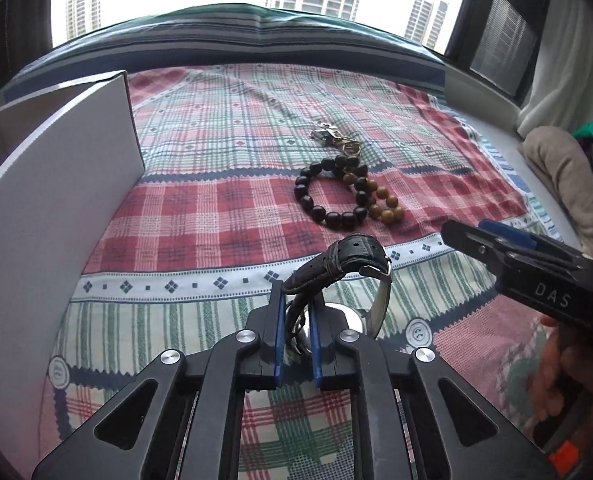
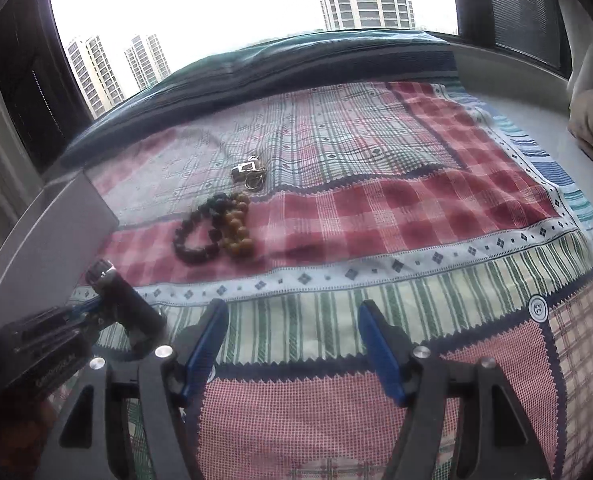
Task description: Organize jewelry
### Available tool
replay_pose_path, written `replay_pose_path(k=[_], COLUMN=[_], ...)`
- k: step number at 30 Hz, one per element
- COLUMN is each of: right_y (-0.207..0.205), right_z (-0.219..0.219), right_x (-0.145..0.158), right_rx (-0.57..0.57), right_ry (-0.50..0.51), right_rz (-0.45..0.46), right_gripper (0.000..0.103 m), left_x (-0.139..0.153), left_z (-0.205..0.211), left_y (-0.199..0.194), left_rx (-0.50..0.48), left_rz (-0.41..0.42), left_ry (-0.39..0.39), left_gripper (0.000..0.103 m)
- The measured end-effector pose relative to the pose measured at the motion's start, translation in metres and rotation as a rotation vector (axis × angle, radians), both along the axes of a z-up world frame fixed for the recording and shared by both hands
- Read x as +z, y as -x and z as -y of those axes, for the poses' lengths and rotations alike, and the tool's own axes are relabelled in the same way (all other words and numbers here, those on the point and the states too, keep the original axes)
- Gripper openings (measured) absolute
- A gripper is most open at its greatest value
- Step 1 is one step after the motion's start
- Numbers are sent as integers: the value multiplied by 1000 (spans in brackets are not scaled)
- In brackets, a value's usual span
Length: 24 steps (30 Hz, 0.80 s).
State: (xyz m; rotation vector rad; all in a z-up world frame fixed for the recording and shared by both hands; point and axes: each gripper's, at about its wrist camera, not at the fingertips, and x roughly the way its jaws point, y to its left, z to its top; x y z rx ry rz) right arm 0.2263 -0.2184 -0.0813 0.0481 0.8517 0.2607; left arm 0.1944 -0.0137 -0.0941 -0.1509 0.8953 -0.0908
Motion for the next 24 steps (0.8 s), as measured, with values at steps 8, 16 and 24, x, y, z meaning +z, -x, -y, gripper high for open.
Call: replay_pose_path(k=[8, 16, 24], right_y=[-77, -23, 74], right_z=[-75, -58, -16], right_x=[-28, -7, -5], right_rx=[247, 278, 253], right_ry=[211, 147, 61], right_rz=[-53, -32, -90], right_gripper=[34, 12, 12], left_x=[-4, -2, -1], left_z=[-28, -26, -24], left_y=[20, 33, 42], left_rx=[9, 6, 34], left_rz=[-34, -47, -41], left_ry=[29, -17, -59], left_gripper=[10, 10, 10])
